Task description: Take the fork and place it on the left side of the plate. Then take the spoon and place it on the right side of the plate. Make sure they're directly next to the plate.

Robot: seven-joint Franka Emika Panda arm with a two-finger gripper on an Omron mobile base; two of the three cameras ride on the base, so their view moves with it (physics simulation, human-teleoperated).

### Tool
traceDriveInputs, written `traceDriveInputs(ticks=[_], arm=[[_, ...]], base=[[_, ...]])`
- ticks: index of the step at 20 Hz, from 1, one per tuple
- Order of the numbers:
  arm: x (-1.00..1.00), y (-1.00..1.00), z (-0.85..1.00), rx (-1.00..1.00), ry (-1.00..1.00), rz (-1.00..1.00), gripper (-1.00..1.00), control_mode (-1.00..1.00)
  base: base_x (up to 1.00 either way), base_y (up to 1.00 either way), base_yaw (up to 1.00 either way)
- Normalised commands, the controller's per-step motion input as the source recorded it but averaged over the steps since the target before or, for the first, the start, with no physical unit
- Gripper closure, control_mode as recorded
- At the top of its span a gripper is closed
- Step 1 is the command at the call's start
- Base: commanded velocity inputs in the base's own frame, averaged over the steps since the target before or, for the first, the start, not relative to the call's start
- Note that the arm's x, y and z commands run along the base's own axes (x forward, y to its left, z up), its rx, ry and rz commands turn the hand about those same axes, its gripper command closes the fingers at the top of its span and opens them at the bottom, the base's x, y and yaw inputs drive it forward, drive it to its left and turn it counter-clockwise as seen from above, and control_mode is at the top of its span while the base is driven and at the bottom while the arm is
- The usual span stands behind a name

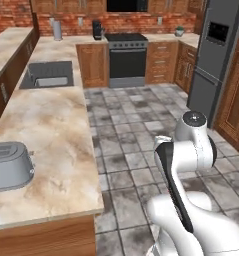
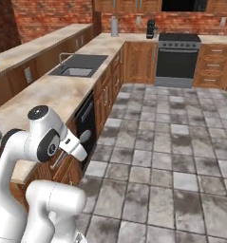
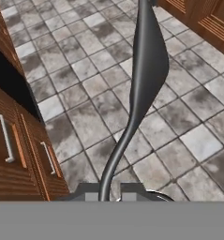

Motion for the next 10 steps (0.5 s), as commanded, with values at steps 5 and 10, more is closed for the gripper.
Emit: traceDriveInputs(ticks=[5, 10], arm=[[0.00, 0.00, 0.00, 0.00, 0.00, 0.00, 1.00, 1.00], [0.00, 0.00, 0.00, 0.00, 0.00, 0.00, 1.00, 1.00]], base=[[-1.00, -0.03, 0.00], [-0.98, -0.02, 0.00]])
